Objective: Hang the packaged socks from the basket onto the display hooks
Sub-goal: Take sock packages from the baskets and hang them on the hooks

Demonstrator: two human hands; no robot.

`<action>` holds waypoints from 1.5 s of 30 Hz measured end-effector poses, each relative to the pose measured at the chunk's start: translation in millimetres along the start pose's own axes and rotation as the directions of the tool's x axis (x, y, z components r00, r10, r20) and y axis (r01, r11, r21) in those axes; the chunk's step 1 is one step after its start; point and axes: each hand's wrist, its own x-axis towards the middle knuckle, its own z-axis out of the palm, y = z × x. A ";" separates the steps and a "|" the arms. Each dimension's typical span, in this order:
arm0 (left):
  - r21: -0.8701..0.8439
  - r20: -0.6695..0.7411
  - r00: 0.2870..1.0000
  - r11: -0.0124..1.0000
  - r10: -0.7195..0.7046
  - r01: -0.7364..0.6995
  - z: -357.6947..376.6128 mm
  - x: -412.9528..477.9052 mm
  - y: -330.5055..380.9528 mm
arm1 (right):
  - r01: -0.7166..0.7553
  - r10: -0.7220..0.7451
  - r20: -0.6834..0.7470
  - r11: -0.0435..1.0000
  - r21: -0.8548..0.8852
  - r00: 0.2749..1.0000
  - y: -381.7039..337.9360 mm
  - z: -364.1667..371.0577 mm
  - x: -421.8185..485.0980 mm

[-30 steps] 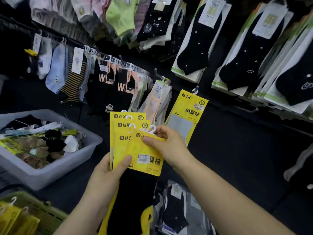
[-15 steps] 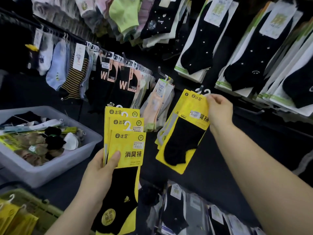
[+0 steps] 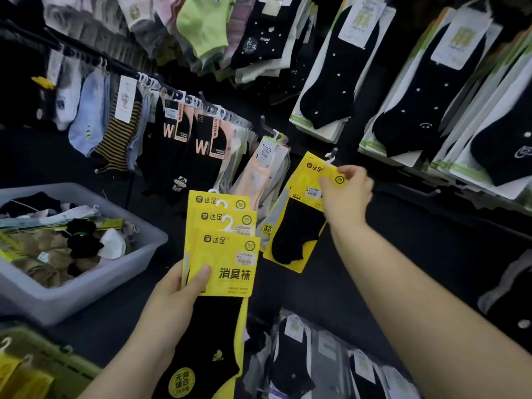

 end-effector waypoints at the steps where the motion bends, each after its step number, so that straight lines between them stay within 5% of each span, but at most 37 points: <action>1: -0.010 0.007 1.000 1.000 -0.009 0.009 3.0 -2.2 1.5 | 0.056 -0.059 0.110 0.998 0.031 0.992 -1.0 -0.3 -19.8; 5: -0.030 0.037 0.999 0.999 -0.011 0.012 13.4 -9.6 2.6 | -0.011 -0.105 0.619 0.983 0.181 0.779 -5.0 -5.9 -93.5; 15: -0.049 0.086 0.996 0.999 -0.004 0.008 23.3 -12.8 2.1 | -0.250 0.055 0.585 0.933 0.258 0.809 18.8 -17.8 -94.3; 25: 0.130 -0.118 0.989 0.989 0.085 -0.069 1.2 -2.7 2.2 | -0.256 0.203 0.166 0.869 0.423 0.965 7.4 -33.4 8.2; 35: 0.164 -0.099 0.995 0.987 0.020 -0.004 1.1 -0.6 0.4 | -0.212 0.200 0.074 0.951 0.225 0.977 2.4 0.7 47.1; 39: 0.151 -0.048 0.999 0.989 0.002 0.005 4.8 -5.6 1.7 | -0.075 0.070 -0.076 0.996 -0.056 0.995 5.0 -0.1 12.7; 41: 0.130 -0.024 1.000 0.991 -0.008 0.011 7.4 -7.6 3.1 | 0.035 -0.037 0.148 0.999 0.016 0.988 2.1 2.1 -25.3; 43: 0.108 -0.004 1.000 0.994 -0.020 0.021 10.5 -9.4 3.8 | 0.048 -0.084 0.473 0.995 0.088 0.877 -1.0 3.1 -67.0; 45: 0.087 0.007 1.000 0.996 -0.019 0.019 12.4 -10.6 3.7 | 0.044 -0.090 0.638 0.995 0.087 0.765 -2.2 1.3 -96.0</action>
